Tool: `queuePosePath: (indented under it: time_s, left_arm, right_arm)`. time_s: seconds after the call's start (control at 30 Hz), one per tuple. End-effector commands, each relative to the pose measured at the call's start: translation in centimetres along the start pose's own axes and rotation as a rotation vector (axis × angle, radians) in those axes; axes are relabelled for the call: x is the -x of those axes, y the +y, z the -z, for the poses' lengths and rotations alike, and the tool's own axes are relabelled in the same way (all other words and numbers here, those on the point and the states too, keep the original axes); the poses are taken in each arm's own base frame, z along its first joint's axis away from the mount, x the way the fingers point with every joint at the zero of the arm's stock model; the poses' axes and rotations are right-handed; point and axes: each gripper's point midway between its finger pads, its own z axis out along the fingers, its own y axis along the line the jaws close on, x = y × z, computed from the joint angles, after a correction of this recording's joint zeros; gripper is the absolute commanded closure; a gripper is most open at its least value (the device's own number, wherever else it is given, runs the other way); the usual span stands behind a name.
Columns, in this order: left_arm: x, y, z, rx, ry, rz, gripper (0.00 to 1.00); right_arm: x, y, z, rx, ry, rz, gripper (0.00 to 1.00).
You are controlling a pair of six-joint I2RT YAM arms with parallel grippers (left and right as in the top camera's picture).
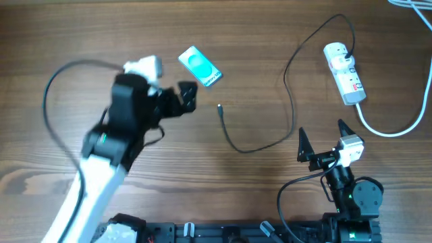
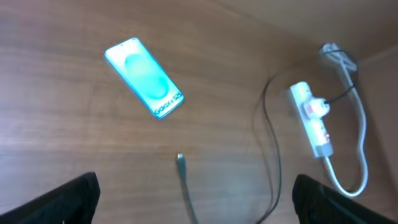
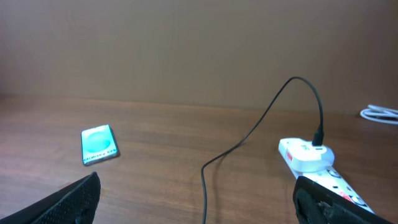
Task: Plug charger to phone and switch on socket
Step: 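Reach the left gripper toward the Galaxy S25 phone, then lower the left gripper and grasp the phone's edge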
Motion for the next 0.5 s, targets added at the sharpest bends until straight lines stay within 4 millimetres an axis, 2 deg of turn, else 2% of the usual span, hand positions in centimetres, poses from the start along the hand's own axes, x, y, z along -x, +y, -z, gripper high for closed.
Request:
queuePosePath:
  time_s: [0.0,0.07,0.1,0.13,0.2,0.23,0.27,0.47]
  left_arm:
    - [3.2,-1.7,-3.4,0.069,0.042,-0.032,0.00]
    - [3.8,-1.1,-5.9,0.114,0.099,0.035,0.00]
    - [3.4,-1.5,-7.9,0.085,0.146,0.051,0.00]
    - [3.2,-2.0,-8.4,0.051,0.159,0.053,0.00]
    - [3.1,-2.0,-8.5,0.051,0.165,0.043,0.00]
    - [3.6,-2.6,-8.6,0.022,0.148,0.063,0.00]
    - [3.2,-3.4,-8.6,-0.015,0.168,0.080,0.00]
    - [3.3,-4.1,-8.7,-0.029,0.160,0.076,0.00]
  right_arm:
    - [0.2,-0.3,0.0,-0.015,-0.009,-0.008,0.00]
    - [0.2,-0.3,0.0,-0.015,-0.009,-0.008,0.00]
    - [0.2,-0.3,0.0,-0.015,-0.009,-0.008,0.00]
    - [0.2,-0.3,0.0,-0.015,-0.009,-0.008,0.00]
    - [0.2,-0.3,0.0,-0.015,-0.009,-0.008,0.00]
    - [0.2,-0.3,0.0,-0.015,-0.009,-0.008,0.00]
    - [0.2,-0.3,0.0,-0.015,-0.009,-0.008,0.00]
    - [0.2,-0.3,0.0,-0.015,-0.009,-0.008,0.00]
